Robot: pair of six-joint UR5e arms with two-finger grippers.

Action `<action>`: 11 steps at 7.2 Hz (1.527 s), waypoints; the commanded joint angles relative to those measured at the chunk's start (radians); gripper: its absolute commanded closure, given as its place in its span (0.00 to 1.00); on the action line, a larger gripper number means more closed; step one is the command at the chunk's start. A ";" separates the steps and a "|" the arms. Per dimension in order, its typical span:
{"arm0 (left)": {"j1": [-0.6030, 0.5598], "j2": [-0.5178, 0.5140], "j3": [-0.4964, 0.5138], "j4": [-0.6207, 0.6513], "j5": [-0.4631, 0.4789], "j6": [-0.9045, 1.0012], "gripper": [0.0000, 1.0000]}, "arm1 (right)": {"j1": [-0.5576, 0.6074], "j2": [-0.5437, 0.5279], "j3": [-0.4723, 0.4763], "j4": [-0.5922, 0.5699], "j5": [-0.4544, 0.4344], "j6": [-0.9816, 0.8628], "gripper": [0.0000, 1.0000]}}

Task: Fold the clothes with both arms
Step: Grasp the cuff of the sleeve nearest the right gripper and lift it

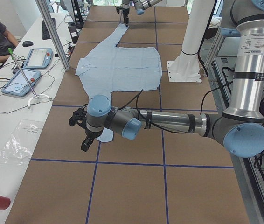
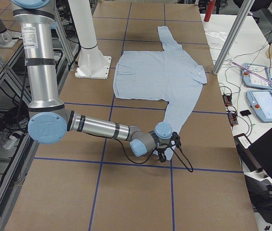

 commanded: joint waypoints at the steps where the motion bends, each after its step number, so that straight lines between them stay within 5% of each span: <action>1: 0.000 -0.001 0.000 0.000 0.000 0.000 0.00 | -0.002 0.000 -0.001 -0.008 -0.001 -0.009 0.49; 3: 0.000 -0.001 -0.002 0.000 0.000 0.000 0.00 | -0.003 0.001 -0.001 -0.008 -0.001 -0.012 0.82; 5: 0.000 -0.001 0.000 0.000 0.000 0.000 0.00 | -0.003 0.004 0.012 -0.009 0.002 -0.012 0.98; 7: 0.000 -0.001 0.000 0.000 0.000 0.000 0.00 | 0.024 0.016 0.033 -0.008 0.016 -0.003 1.00; 11: 0.000 -0.001 0.002 0.000 0.000 0.000 0.00 | 0.054 0.051 0.226 -0.023 0.054 0.005 1.00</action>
